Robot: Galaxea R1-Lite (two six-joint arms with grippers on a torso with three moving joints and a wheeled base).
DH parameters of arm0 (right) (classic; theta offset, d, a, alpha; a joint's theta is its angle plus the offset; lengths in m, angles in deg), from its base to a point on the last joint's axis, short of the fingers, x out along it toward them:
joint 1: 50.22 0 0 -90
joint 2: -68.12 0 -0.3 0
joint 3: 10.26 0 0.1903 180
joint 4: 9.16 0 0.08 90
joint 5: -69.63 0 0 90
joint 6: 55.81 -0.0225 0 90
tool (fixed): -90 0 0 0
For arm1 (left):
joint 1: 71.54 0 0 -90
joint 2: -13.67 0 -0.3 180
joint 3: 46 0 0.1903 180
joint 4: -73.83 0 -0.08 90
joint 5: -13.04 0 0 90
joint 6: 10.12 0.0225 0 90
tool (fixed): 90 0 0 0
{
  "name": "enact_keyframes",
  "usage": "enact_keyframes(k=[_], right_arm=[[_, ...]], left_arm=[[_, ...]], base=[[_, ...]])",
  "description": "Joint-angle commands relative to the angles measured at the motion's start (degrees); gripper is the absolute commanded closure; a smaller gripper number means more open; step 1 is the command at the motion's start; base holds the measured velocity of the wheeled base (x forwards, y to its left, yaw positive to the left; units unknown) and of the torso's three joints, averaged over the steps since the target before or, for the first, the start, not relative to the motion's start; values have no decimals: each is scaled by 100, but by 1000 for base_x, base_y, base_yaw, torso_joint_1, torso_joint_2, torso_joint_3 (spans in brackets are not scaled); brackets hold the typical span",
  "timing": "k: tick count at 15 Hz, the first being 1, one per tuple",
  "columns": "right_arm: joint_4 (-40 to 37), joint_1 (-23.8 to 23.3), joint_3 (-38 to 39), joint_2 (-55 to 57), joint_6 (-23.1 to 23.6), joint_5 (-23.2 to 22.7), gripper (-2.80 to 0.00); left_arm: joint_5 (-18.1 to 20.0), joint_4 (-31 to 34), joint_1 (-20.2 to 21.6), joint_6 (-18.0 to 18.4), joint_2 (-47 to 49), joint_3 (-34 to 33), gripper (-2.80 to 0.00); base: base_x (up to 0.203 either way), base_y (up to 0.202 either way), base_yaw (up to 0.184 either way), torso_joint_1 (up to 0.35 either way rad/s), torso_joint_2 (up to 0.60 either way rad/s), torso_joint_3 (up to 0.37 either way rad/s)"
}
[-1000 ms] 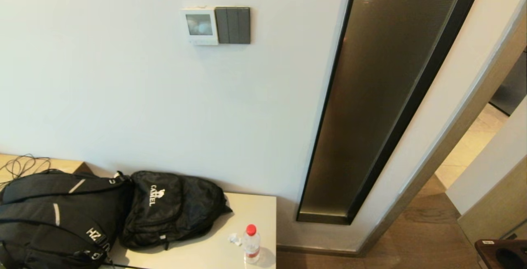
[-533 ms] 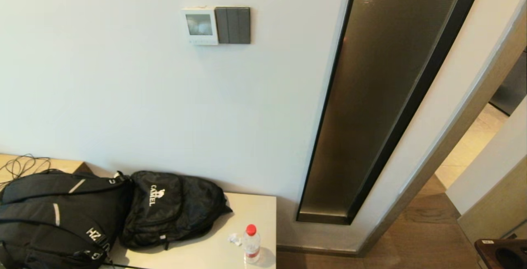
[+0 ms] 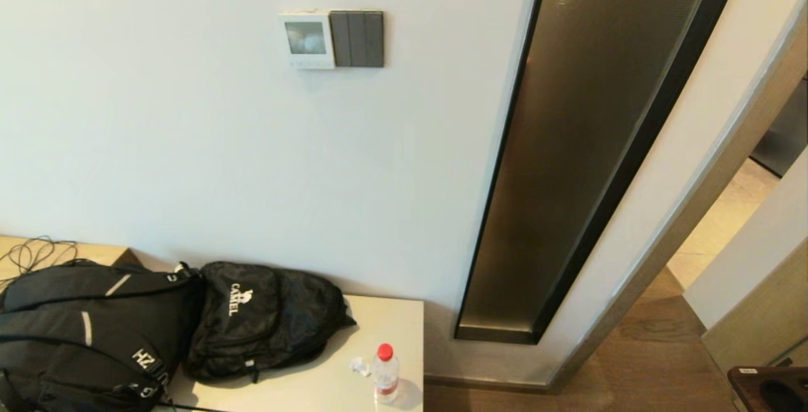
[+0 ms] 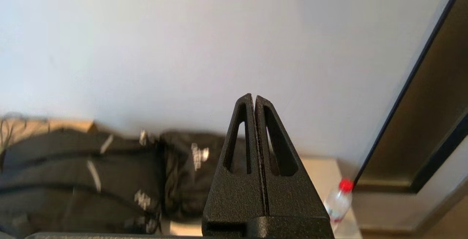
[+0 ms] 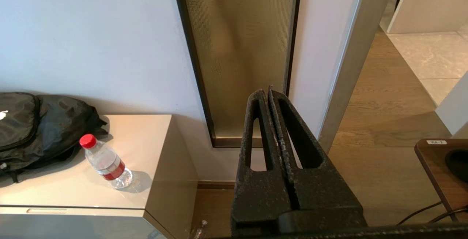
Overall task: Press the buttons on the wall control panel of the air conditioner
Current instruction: Turn on the central air conditioner
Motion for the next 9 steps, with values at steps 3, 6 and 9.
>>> enact_keyframes(k=[3,6,9], right_arm=[[2,1,0,2,5,-3,0],[2,1,0,9,5,-3,0],[2,-8,0,9,5,-3,0]], left_arm=[[37,-540,-170,-14,2616,1939,0],[63,-792,-228,-34,4172,3390,0],[38,-1053,-564,-108,5790,4656,0]], base=[[0,0,0,0,0,0],[0,0,0,0,0,0],[0,0,0,0,0,0]])
